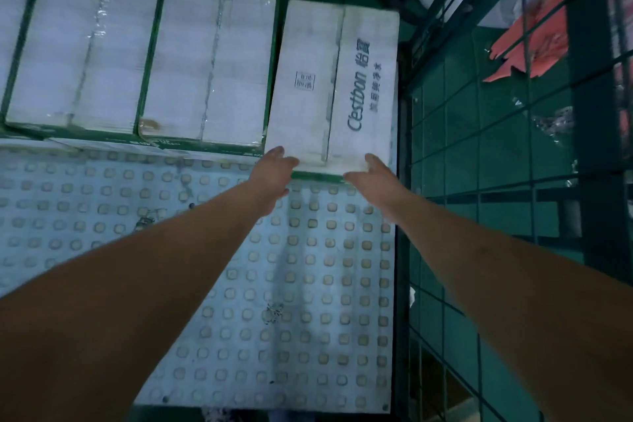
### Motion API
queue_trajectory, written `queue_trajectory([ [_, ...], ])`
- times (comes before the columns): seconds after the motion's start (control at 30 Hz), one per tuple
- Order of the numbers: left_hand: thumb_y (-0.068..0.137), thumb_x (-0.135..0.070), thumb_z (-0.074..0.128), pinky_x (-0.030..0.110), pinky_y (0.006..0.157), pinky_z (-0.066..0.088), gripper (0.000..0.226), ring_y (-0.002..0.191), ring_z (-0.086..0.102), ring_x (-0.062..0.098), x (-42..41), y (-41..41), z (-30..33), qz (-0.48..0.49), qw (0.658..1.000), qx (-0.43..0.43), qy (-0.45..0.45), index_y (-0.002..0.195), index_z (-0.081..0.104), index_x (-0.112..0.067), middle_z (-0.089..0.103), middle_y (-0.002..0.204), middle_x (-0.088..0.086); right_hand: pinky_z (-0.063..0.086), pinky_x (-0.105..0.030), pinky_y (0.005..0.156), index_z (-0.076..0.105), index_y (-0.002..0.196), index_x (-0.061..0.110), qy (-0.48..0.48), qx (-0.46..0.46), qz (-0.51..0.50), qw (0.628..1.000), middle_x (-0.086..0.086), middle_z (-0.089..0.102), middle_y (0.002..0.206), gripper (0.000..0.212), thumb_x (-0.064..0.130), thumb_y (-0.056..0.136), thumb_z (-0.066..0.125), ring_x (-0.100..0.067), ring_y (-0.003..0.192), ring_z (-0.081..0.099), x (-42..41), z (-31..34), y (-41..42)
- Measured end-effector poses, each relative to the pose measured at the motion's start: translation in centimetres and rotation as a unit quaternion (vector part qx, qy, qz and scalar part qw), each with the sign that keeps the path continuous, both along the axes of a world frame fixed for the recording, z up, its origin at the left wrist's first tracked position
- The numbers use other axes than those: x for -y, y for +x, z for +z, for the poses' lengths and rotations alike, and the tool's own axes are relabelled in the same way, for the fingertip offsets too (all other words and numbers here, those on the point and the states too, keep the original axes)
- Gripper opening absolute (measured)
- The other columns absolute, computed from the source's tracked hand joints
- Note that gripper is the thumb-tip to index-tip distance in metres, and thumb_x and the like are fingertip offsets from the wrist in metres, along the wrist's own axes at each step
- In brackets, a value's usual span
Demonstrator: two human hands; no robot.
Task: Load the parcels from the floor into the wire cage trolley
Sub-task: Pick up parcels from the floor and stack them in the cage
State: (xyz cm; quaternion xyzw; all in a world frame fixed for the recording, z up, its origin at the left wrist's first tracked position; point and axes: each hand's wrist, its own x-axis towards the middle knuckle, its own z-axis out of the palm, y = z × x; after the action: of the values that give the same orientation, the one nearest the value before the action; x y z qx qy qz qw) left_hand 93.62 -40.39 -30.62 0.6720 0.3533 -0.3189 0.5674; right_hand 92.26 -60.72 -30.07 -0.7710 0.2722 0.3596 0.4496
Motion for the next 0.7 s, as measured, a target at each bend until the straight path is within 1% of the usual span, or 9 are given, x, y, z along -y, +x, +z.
queue_trajectory([
  [0.03, 0.105, -0.016, 0.053, 0.042, 0.117, 0.038, 0.06, 0.146, 0.038, 0.027, -0.1, 0.7, 0.1, -0.016, 1.0, 0.022, 0.003, 0.16, 0.03, -0.016, 0.028, 0.166, 0.009, 0.041, -0.038, 0.111, 0.014, 0.164, 0.026, -0.002, 0.013, 0.015, 1.0, -0.003, 0.03, 0.163, 0.082, 0.038, 0.099, 0.062, -0.026, 0.136, 0.046, -0.2, 0.1, 0.9],
  [0.1, 0.106, -0.021, 0.052, 0.04, 0.112, 0.044, 0.059, 0.129, 0.045, 0.018, -0.6, 1.7, 0.3, -0.03, 0.999, 0.04, 0.011, 0.16, 0.03, -0.019, 0.031, 0.163, 0.002, 0.039, -0.037, 0.114, 0.017, 0.164, 0.025, 0.002, 0.019, 0.029, 0.999, -0.003, 0.027, 0.165, 0.081, 0.04, 0.098, 0.063, -0.024, 0.139, 0.042, -0.7, 0.3, 2.1],
  [0.17, 0.106, -0.018, 0.052, 0.034, 0.104, 0.048, 0.056, 0.121, 0.045, 0.015, -1.0, 1.5, 0.5, -0.058, 0.998, 0.032, 0.014, 0.159, 0.034, -0.019, 0.032, 0.162, -0.001, 0.048, -0.031, 0.101, 0.019, 0.163, 0.026, 0.018, 0.006, 0.026, 0.999, -0.003, 0.036, 0.159, 0.081, 0.04, 0.098, 0.065, -0.022, 0.127, 0.051, -1.5, 0.1, 2.2],
  [0.23, 0.104, -0.018, 0.054, 0.038, 0.104, 0.049, 0.059, 0.125, 0.051, 0.021, -1.4, 0.4, 0.3, -0.071, 0.997, 0.039, -0.001, 0.159, 0.034, -0.021, 0.039, 0.157, 0.002, 0.048, -0.024, 0.084, 0.022, 0.162, 0.026, 0.022, -0.002, 0.029, 0.999, -0.003, 0.045, 0.143, 0.078, 0.037, 0.098, 0.065, -0.017, 0.107, 0.056, -2.5, 0.6, 1.2],
  [0.27, 0.102, -0.02, 0.056, 0.038, 0.101, 0.049, 0.061, 0.118, 0.056, 0.021, -1.7, -0.4, 0.3, -0.061, 0.998, 0.032, 0.002, 0.159, 0.034, -0.023, 0.049, 0.147, 0.001, 0.047, -0.025, 0.086, 0.024, 0.162, 0.025, 0.02, -0.005, 0.033, 0.999, -0.003, 0.045, 0.141, 0.076, 0.036, 0.098, 0.064, -0.017, 0.106, 0.056, -3.0, 0.6, 0.4],
  [0.33, 0.102, -0.021, 0.059, 0.037, 0.098, 0.051, 0.061, 0.103, 0.058, 0.017, -2.4, -1.9, 0.8, -0.032, 0.999, 0.019, -0.005, 0.158, 0.035, -0.026, 0.056, 0.13, 0.0, 0.047, -0.034, 0.103, 0.029, 0.16, 0.024, 0.024, -0.02, 0.03, 0.999, -0.005, 0.044, 0.148, 0.073, 0.034, 0.097, 0.065, -0.021, 0.117, 0.054, -3.6, 0.6, -1.2],
  [0.43, 0.102, -0.023, 0.059, 0.036, 0.102, 0.051, 0.06, 0.12, 0.053, 0.02, -3.9, -4.4, 1.6, 0.0, 1.0, 0.01, -0.024, 0.158, 0.035, -0.025, 0.046, 0.151, 0.006, 0.048, -0.042, 0.109, 0.038, 0.155, 0.023, 0.036, -0.047, 0.019, 0.998, -0.007, 0.047, 0.149, 0.066, 0.035, 0.097, 0.066, -0.021, 0.114, 0.054, -4.9, 1.4, -3.4],
  [0.53, 0.102, -0.024, 0.06, 0.037, 0.106, 0.05, 0.058, 0.13, 0.051, 0.022, -5.6, -7.0, 4.4, 0.053, 0.998, 0.005, -0.032, 0.156, 0.038, -0.027, 0.045, 0.154, 0.006, 0.049, -0.04, 0.106, 0.04, 0.154, 0.022, 0.05, -0.061, 0.006, 0.997, -0.006, 0.052, 0.141, 0.063, 0.039, 0.098, 0.066, -0.021, 0.113, 0.055, -7.0, 3.9, -5.9],
  [0.7, 0.102, -0.025, 0.061, 0.035, 0.102, 0.051, 0.055, 0.118, 0.055, 0.02, -9.1, -13.4, 13.4, 0.134, 0.989, 0.0, -0.062, 0.154, 0.042, -0.026, 0.054, 0.142, 0.005, 0.051, -0.037, 0.103, 0.047, 0.149, 0.021, 0.081, -0.062, 0.002, 0.995, -0.005, 0.052, 0.144, 0.059, 0.042, 0.097, 0.066, -0.021, 0.12, 0.056, -12.0, 13.0, -10.1],
])
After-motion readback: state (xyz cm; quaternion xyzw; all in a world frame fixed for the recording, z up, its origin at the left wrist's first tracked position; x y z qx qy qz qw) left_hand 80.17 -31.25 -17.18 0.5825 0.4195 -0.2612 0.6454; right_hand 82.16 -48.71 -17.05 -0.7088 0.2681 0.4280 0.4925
